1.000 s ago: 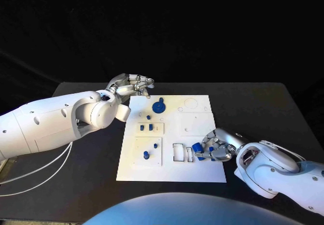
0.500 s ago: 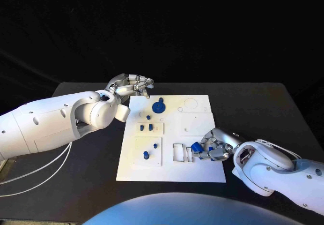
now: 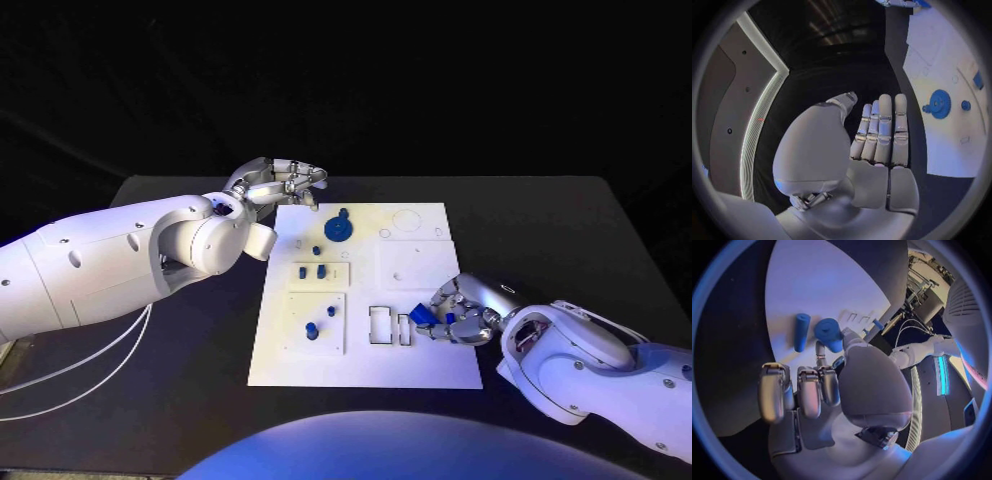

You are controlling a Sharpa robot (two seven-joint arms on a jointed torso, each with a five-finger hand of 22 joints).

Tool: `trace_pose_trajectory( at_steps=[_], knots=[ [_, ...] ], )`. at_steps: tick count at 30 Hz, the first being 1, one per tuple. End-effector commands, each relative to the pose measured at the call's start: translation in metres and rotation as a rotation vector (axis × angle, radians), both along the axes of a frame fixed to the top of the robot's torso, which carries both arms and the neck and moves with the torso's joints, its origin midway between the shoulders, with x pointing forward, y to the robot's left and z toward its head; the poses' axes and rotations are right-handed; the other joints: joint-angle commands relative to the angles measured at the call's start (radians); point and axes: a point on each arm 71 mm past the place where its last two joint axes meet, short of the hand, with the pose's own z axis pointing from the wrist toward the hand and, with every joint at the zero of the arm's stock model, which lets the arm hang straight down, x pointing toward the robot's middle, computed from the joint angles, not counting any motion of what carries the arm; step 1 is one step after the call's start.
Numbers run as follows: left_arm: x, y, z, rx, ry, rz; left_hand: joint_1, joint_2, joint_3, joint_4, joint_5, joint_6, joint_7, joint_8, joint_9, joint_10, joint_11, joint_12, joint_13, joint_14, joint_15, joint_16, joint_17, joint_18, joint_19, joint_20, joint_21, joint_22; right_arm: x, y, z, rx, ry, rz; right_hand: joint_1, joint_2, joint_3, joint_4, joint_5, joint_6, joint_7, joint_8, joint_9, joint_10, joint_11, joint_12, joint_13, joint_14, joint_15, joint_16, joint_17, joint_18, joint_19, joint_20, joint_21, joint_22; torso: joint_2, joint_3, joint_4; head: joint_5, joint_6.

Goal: Assemble the parts on the task board

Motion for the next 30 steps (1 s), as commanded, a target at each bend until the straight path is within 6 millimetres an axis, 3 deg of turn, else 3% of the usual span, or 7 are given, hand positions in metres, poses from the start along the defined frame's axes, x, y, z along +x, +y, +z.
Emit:
trace_pose_trajectory(
  at_steps=[1,17,23,30],
  knots=[
    [0.000,-0.003,0.001,-0.007,-0.006,-0.021,-0.010,0.003,0.004,0.001,-0.003,-0.004,0.000,0.003,0.001,-0.002,0.004,-0.002,-0.002,-0.005,0.003,-0.006,0.000,0.009,-0.003,0.007,-0.004,-0.001,0.002,0.002,0.009,0.044,-0.009,-0.029,0.016,0.015,0.005,0.000,0.006,0.050,-0.040,0.002,0.006,0.043,-0.007,0.005,0.173,0.106,-0.006,0.004,0.263,-0.017,0.063,-0.006,0.006,0.231,-0.001,-0.0011,0.0005,-0.002,0.000],
    [-0.001,-0.004,0.001,-0.008,-0.006,-0.024,-0.011,0.004,0.005,-0.001,-0.004,-0.003,0.000,0.004,0.001,-0.003,0.004,-0.002,-0.002,-0.006,0.004,-0.006,0.001,0.009,-0.004,0.007,-0.006,-0.002,0.001,0.027,0.013,0.093,0.073,0.034,-0.020,0.015,0.012,0.004,0.004,0.056,-0.039,-0.004,0.003,0.045,-0.007,0.005,0.175,0.106,-0.007,0.004,0.263,-0.017,0.063,-0.009,0.006,0.231,0.001,-0.0015,0.0023,0.002,0.000],
    [-0.001,-0.005,0.001,-0.008,-0.006,-0.025,-0.011,0.004,0.005,-0.001,-0.004,-0.003,0.000,0.004,0.001,-0.003,0.004,-0.002,-0.002,-0.006,0.004,-0.006,0.001,0.009,-0.004,0.007,-0.006,-0.002,0.000,0.041,0.010,0.096,0.109,0.074,-0.115,0.020,0.010,0.004,0.003,0.067,-0.038,-0.009,0.004,0.051,-0.005,0.011,0.183,0.106,-0.006,0.004,0.263,-0.018,0.065,-0.008,0.012,0.232,0.002,-0.0011,0.0019,0.002,0.000],
    [-0.001,-0.005,0.001,-0.008,-0.004,-0.026,-0.012,0.005,0.005,-0.001,-0.003,-0.003,0.000,0.005,0.001,-0.003,0.004,-0.002,-0.002,-0.007,0.004,-0.006,0.001,0.009,-0.004,0.007,-0.006,-0.003,0.003,0.049,0.006,0.083,0.123,0.087,-0.179,0.026,0.006,0.005,-0.016,0.081,-0.041,-0.006,0.010,0.062,-0.008,0.026,0.201,0.106,-0.008,0.004,0.263,-0.018,0.065,-0.009,0.013,0.232,0.002,-0.0012,0.0016,0.003,0.000]
  ],
)
